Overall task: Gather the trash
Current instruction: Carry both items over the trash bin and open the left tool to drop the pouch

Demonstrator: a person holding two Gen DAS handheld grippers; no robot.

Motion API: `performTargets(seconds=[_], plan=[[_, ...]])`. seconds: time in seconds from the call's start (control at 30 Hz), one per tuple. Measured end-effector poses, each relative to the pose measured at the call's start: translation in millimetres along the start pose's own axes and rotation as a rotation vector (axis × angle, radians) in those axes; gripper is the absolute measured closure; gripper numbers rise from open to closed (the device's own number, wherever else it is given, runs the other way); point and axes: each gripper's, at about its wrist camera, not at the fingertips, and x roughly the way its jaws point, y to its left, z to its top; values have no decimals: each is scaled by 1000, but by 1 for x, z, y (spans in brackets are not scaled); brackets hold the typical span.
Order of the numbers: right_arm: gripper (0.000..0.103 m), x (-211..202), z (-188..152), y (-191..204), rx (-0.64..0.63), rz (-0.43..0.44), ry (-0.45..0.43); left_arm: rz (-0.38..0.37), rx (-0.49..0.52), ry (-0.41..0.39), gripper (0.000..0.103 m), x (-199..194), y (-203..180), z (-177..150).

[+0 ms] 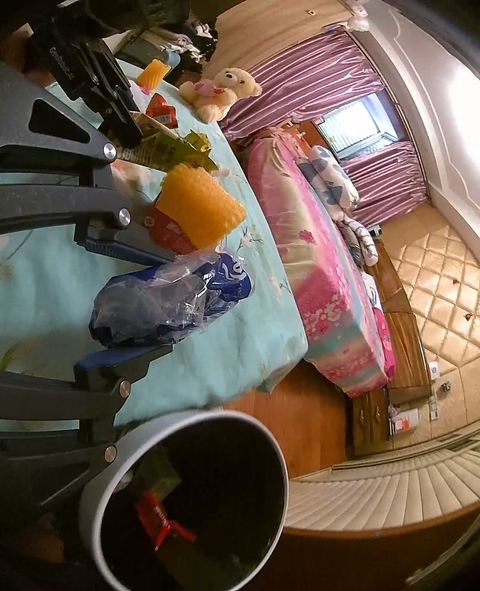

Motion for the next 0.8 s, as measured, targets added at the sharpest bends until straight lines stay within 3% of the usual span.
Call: performTargets(seconds=[0.8], plan=[[62, -52, -16, -61, 103, -83, -68, -106, 165, 30, 68, 19, -73, 3]])
